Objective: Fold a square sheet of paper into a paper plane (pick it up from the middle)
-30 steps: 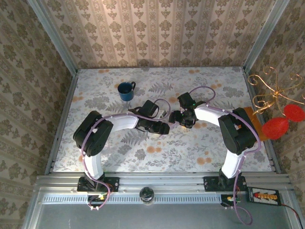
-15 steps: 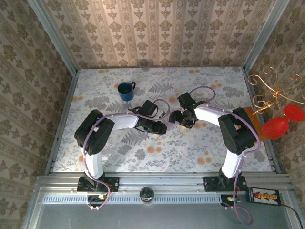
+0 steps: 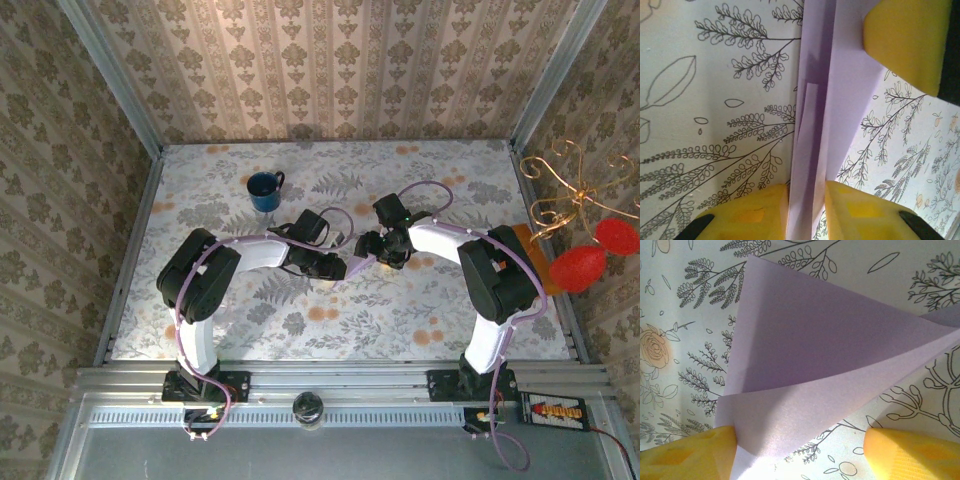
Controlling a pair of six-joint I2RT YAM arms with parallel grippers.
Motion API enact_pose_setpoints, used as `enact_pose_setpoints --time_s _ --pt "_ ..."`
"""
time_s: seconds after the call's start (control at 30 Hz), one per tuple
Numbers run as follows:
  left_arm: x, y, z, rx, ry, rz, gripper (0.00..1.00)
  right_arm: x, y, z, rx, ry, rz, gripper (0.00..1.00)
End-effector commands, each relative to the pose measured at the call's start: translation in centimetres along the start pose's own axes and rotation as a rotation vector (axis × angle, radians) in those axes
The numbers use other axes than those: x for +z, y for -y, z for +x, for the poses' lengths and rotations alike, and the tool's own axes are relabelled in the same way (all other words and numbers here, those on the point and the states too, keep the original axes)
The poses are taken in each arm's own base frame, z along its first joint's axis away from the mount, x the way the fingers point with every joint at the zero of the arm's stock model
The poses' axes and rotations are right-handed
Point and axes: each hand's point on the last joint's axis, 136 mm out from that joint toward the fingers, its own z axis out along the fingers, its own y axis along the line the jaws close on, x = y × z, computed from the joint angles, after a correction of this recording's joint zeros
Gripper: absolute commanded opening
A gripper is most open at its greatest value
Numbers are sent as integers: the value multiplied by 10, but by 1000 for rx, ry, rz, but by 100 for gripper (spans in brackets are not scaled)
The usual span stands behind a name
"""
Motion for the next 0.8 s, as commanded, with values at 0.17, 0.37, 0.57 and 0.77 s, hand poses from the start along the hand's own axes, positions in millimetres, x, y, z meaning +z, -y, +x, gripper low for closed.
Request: enact_pose_setpoints --time_s 0.17,0.37,0.57,0.77 --pt "14 -20 18 -47 -60 -44 24 43 27 25 12 -96 61 70" --pt "18 -27 21 -68 -82 -75 21 46 27 25 19 -97 65 69" --pt "18 -26 20 -66 -82 -66 21 19 -2 10 12 -56 -41 69" --pt "18 -26 21 -67 -81 -63 21 -36 -11 3 10 61 -99 72"
